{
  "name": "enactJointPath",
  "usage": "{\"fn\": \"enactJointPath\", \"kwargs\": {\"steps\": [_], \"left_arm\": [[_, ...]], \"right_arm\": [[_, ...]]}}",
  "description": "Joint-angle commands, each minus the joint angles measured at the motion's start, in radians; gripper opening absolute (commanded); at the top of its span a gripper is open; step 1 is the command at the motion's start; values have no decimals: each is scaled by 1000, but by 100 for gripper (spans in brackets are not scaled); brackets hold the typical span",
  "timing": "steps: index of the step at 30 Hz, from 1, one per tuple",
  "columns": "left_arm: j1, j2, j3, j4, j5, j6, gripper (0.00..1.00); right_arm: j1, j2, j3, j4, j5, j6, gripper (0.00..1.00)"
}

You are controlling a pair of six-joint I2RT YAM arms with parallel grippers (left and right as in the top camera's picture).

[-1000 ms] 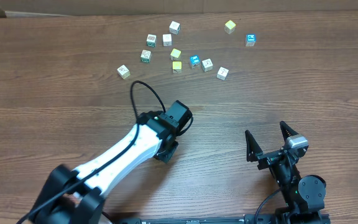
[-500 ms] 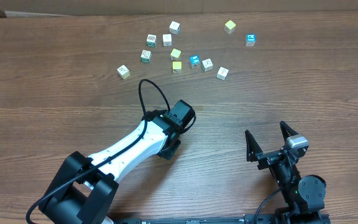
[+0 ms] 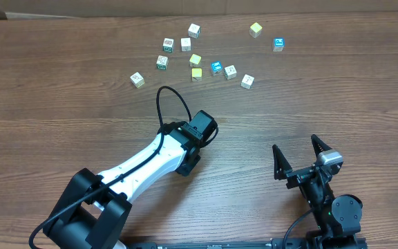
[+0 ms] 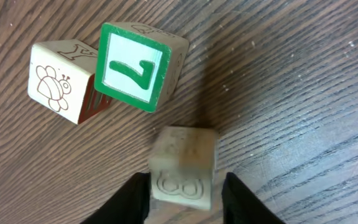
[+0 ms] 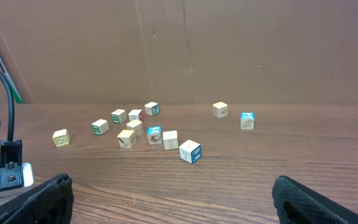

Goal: Form a circle
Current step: 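Lower the E block beside the green 7 block with the left gripper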

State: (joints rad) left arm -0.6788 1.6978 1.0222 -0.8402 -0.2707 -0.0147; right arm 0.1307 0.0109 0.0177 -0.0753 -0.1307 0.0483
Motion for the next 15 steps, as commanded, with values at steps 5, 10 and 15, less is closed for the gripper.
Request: {"fn": "enactJointPath", "kwargs": {"steps": [5, 10, 15], "left_arm": [[6, 4, -6, 3, -18, 15, 41], [6, 4, -6, 0, -17, 6, 30], [6, 4, -6, -12, -17, -28, 30]], "right_arm": [[-5, -8, -10, 5, 2, -5, 100], [-5, -8, -10, 5, 2, -4, 100], [-5, -8, -10, 5, 2, -5, 100]]}}
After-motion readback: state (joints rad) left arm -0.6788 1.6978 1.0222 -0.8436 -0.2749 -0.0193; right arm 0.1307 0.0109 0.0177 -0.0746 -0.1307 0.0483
